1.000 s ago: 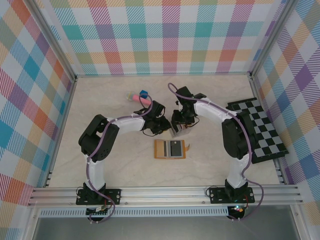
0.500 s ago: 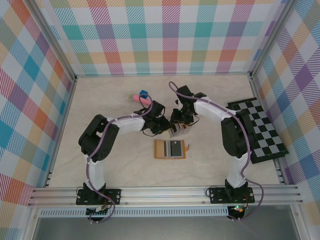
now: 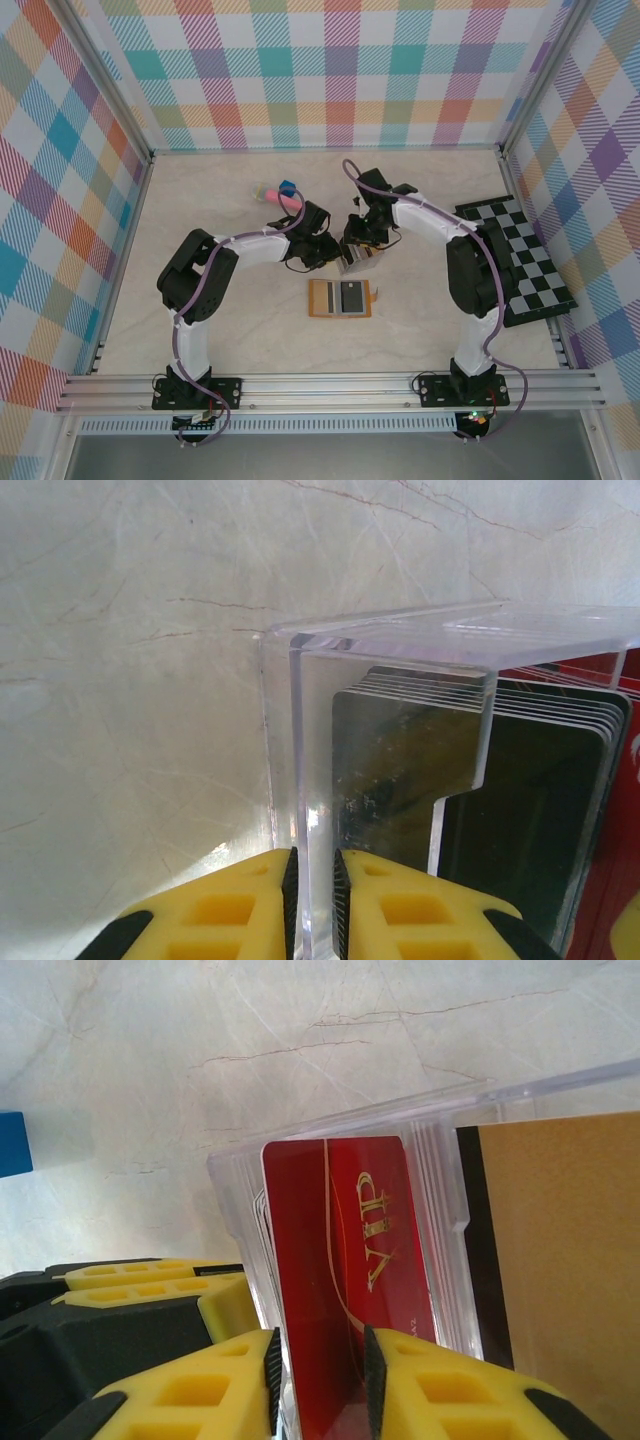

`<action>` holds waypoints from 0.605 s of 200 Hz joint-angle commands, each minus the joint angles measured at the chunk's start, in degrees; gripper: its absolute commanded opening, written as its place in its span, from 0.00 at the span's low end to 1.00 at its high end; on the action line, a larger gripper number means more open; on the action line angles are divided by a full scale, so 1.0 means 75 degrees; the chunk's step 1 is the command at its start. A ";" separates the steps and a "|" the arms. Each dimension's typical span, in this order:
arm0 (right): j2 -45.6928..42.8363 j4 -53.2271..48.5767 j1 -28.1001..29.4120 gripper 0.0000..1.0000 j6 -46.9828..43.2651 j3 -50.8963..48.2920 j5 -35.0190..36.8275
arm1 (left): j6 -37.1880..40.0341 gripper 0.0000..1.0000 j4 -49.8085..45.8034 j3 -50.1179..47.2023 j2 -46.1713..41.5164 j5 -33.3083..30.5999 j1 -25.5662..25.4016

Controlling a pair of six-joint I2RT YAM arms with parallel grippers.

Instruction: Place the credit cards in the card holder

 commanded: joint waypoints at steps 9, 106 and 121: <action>-0.0352 0.0216 -0.0062 0.27 0.0142 -0.0136 -0.0381 | 0.0115 0.19 -0.0192 0.0089 -0.0006 0.0012 0.0055; -0.0516 0.0341 -0.0323 0.13 0.0225 -0.0280 -0.0814 | 0.0116 0.19 -0.0241 0.0099 0.0005 0.0018 0.0056; -0.0559 0.0268 -0.0324 0.13 0.0179 -0.0260 -0.0625 | 0.0115 0.19 -0.0241 0.0101 0.0008 0.0030 0.0055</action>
